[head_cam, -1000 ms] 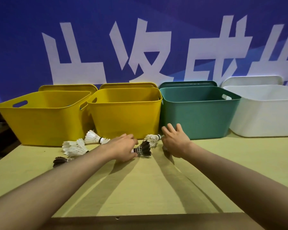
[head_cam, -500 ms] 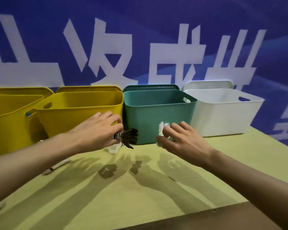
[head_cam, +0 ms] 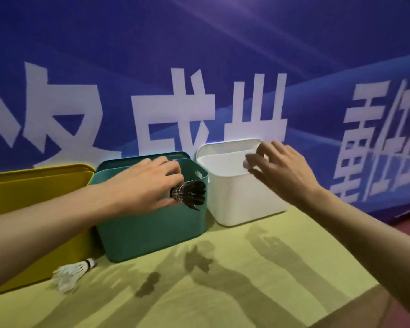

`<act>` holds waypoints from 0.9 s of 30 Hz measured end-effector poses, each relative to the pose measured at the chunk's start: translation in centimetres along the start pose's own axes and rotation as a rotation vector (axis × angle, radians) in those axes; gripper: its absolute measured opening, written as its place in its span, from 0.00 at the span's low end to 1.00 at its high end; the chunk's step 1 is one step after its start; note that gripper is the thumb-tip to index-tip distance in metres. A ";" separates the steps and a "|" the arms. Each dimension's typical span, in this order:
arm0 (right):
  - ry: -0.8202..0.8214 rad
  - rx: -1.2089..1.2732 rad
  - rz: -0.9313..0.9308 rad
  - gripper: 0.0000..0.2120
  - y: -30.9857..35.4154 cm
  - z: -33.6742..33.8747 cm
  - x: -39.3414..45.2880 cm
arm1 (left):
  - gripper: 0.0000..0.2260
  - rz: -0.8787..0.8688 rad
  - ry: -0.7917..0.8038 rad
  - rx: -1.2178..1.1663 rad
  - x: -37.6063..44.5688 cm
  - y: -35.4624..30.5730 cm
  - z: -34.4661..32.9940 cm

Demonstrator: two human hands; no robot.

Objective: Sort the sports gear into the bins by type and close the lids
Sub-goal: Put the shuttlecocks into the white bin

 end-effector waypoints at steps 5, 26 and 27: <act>0.483 -0.003 -0.343 0.35 -7.0 -7.6 3.5 | 0.17 -0.016 -0.048 -0.017 6.9 0.0 1.8; 0.447 0.159 0.068 0.18 12.1 -3.6 -3.3 | 0.14 0.006 0.252 -0.183 -4.0 -2.9 2.4; 0.449 0.176 0.107 0.18 14.4 -3.4 -3.0 | 0.14 0.030 0.281 -0.177 -7.0 -2.2 2.0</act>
Point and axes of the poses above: each hand's wrist, its own x-axis towards the middle knuckle, its own z-axis out of the back of the hand, y = z × x, the point moved 8 cm from there along x, towards the middle knuckle, and after that the axes turned 11 degrees about y, right-handed, at the moved point
